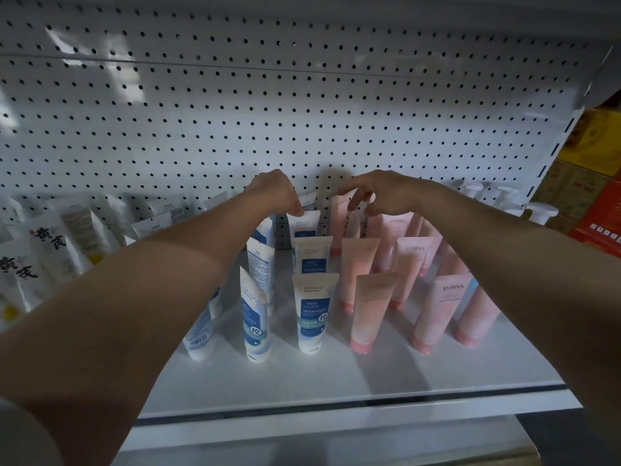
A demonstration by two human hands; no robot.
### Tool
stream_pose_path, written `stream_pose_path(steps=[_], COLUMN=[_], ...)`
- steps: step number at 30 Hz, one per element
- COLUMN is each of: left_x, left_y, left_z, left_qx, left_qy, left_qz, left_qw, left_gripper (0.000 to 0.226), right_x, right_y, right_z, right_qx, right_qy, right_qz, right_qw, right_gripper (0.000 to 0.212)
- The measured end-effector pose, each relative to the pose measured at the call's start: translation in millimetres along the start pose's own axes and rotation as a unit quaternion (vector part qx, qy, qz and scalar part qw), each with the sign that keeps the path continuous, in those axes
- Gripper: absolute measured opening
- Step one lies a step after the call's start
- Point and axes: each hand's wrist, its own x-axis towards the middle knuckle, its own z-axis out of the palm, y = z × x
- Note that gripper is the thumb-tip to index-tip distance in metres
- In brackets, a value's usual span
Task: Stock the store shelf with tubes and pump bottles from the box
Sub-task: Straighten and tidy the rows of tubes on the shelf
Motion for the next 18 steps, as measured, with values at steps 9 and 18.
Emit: stream_pose_path(steps=[9,18], left_x=[-5.6,-13.6], left_y=[2.0,0.5], left_z=[-0.4,-2.6], left_qx=[0.007,-0.018], left_qy=[-0.009,-0.008], left_qz=[0.005,0.027], left_qw=[1.000,0.999], left_gripper=[0.051,0.037], right_x=[0.1,2.6], right_y=[-1.2,-9.4], right_z=[11.8,14.6], right_qx=[0.030,0.013], right_qy=[0.040,0.043], right_qz=[-0.007,-0.012], right_qw=[0.999,0.999], right_gripper=[0.063,0.061])
